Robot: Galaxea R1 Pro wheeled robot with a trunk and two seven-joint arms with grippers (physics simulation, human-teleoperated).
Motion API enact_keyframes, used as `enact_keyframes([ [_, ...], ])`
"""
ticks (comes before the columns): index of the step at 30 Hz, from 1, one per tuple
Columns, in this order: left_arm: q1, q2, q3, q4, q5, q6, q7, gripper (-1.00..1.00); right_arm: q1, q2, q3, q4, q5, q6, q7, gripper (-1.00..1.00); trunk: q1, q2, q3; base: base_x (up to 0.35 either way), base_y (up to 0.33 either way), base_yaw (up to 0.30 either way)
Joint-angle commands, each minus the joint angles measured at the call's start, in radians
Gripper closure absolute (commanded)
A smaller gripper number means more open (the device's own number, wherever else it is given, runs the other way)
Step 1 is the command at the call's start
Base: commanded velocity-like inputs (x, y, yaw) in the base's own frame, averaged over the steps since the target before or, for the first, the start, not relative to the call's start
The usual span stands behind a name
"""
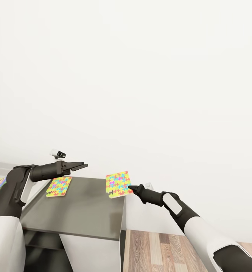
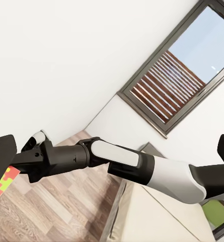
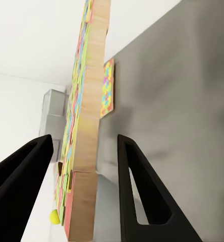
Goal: Put all the toys in the child's room - the three board games (two on the bed and one on the table), the two jigsaw puzzles on the table, and the tennis ball on the table - inside the toy box on the table in the child's room.
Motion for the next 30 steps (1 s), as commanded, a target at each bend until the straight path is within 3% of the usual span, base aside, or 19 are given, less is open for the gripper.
enact_keyframes([
  [1, -0.001, 0.000, 0.000, -0.001, -0.001, 0.011, -0.004, -1.00, -0.001, 0.000, 0.003, 0.001, -0.002, 0.001, 0.002, 1.00, -0.004, 0.006, 0.002, 0.000, 0.000, 0.000],
  [30, -0.001, 0.002, 0.001, -0.002, 0.001, 0.011, -0.004, -1.00, -0.002, 0.000, 0.001, 0.001, -0.003, -0.002, 0.001, 1.00, -0.115, 0.209, 0.093, 0.000, 0.000, 0.000],
])
